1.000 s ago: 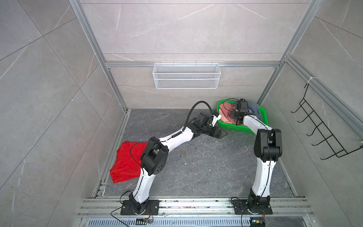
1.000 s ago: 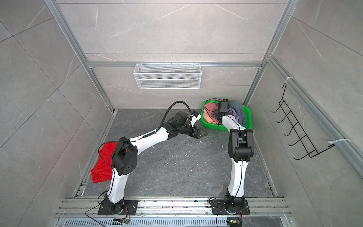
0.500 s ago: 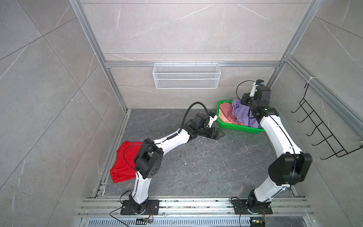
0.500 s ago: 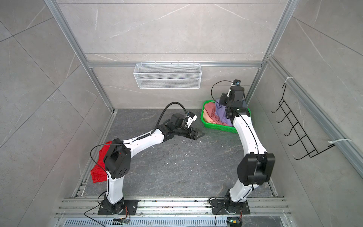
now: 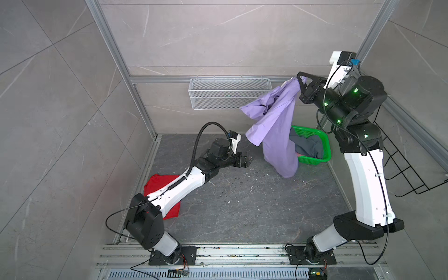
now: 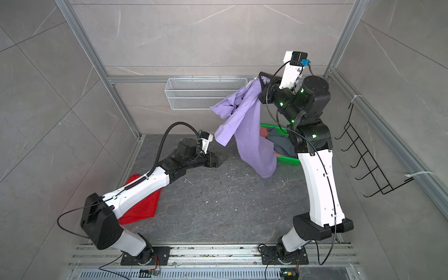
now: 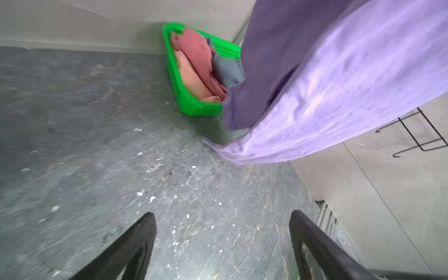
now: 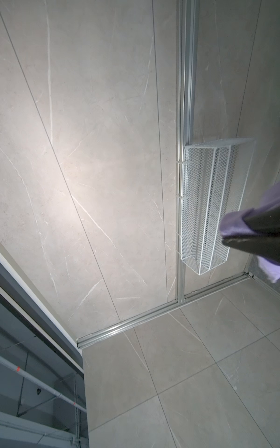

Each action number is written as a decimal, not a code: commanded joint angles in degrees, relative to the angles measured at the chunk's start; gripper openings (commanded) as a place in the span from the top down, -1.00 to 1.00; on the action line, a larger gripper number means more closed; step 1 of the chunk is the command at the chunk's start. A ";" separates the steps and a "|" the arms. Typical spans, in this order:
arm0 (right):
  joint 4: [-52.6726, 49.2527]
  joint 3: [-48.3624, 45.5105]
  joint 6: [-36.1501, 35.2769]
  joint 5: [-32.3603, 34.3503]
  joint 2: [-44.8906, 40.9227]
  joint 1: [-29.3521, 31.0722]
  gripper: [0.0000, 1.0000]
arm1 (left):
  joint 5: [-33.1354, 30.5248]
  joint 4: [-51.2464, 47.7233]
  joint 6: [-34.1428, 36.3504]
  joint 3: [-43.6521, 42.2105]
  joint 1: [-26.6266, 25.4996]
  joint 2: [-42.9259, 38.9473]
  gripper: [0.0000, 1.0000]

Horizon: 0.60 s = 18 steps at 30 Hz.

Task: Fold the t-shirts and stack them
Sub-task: 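Drop the purple t-shirt onto the table in front of the basket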

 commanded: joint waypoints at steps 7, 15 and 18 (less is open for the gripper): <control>1.23 -37.28 3.20 5.70 -6.82 0.26 1.00 | -12.26 -6.89 2.16 -9.18 -0.18 -15.03 -0.78; -3.78 -55.03 2.77 7.91 -9.90 0.25 -0.04 | -16.43 -13.62 1.67 -12.50 -0.19 -14.42 -0.79; -3.68 -57.81 2.89 7.69 -12.05 0.23 -0.07 | -16.63 -13.60 1.33 -12.72 -0.18 -11.13 -0.79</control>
